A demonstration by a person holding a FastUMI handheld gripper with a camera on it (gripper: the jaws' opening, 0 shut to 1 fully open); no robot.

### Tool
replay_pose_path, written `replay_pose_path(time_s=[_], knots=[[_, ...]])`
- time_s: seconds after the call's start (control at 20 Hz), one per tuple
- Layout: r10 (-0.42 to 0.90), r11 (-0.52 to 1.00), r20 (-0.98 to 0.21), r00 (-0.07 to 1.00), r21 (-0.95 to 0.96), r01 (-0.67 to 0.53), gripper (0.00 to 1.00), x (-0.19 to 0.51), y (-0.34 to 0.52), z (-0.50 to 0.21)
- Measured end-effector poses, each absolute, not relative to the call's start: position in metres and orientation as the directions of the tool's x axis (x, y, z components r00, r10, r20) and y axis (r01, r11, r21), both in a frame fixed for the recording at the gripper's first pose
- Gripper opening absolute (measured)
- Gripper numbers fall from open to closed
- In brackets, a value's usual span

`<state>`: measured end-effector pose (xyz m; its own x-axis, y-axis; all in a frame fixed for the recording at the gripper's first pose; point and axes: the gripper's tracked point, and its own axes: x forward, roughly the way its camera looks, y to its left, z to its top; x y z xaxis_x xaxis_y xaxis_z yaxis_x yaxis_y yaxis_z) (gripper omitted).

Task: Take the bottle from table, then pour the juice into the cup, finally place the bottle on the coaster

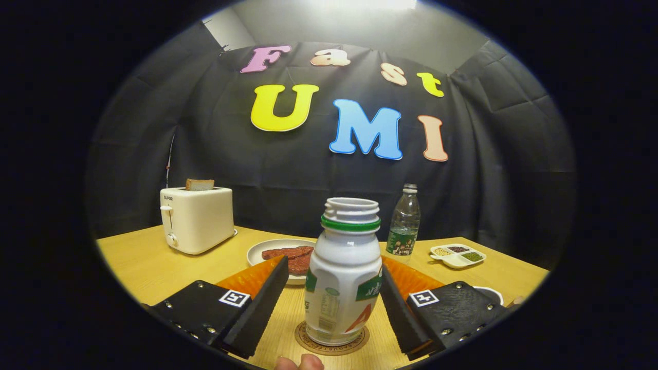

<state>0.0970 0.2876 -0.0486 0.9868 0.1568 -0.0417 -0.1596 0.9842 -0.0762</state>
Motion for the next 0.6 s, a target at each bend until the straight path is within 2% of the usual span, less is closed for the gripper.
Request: replay_pose_path(time_s=[0.2, 0.4, 0.6], knots=[[0.149, 0.987, 0.003, 0.989, -0.057, -0.148, 0.97, 0.083, 0.279, -0.016], [0.129, 0.989, -0.010, 0.992, -0.069, -0.129, 0.97, 0.060, 0.265, 0.018], [0.208, 0.978, 0.017, 0.978, 0.014, -0.208, 0.97, 0.036, 0.278, 0.051]])
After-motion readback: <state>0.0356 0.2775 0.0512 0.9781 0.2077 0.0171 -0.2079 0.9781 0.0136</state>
